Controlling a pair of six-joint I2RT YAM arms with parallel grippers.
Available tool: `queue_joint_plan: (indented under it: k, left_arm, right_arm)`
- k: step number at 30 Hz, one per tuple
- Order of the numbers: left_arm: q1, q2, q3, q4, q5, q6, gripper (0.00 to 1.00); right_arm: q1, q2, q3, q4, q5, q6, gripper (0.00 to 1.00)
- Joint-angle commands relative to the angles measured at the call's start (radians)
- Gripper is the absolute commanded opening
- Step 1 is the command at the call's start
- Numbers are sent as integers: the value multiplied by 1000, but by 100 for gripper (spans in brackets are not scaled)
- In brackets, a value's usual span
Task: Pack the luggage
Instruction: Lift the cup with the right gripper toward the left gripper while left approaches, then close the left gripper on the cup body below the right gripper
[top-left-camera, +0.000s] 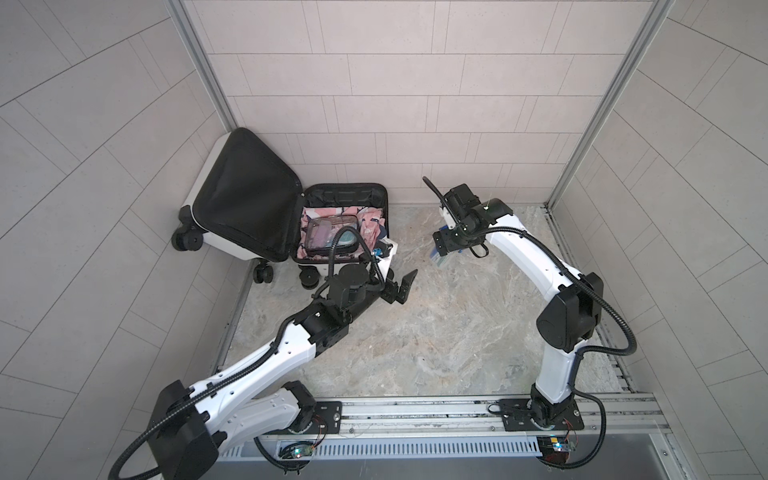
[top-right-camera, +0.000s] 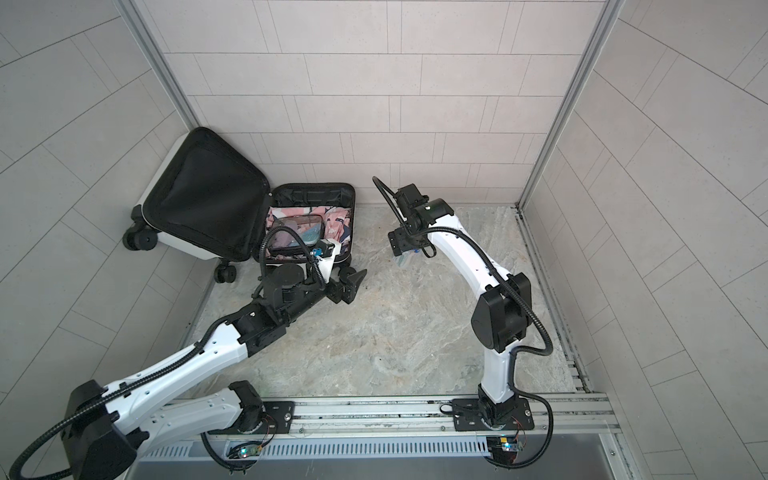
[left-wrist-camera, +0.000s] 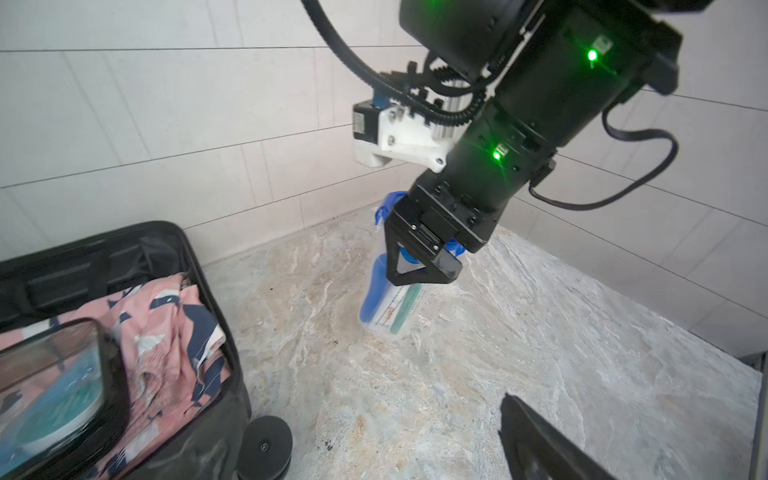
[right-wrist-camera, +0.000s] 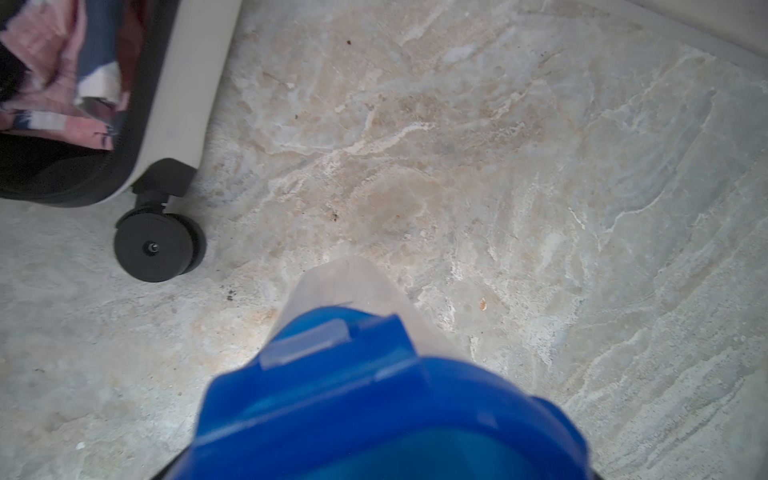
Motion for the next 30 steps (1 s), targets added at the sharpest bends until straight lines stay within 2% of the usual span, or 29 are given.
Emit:
queue_joint_plan:
  k: [1, 6, 15, 23, 30]
  left_arm:
    - [-2, 38, -31, 122, 84, 129, 100]
    - [-1, 112, -20, 176, 96, 211, 100]
    - [-2, 213, 41, 143, 92, 346, 100]
    - [-6, 288, 77, 184, 152, 322, 100]
    - [-18, 329, 86, 212, 139, 320, 100]
  right_arm:
    - [16, -85, 5, 8, -46, 19, 80]
    - [44, -155, -28, 17, -106, 31, 80]
    - [80, -272, -129, 51, -222, 60, 79]
    - [103, -318, -183, 96, -289, 104, 78]
    - [105, -332, -188, 120, -351, 132, 78]
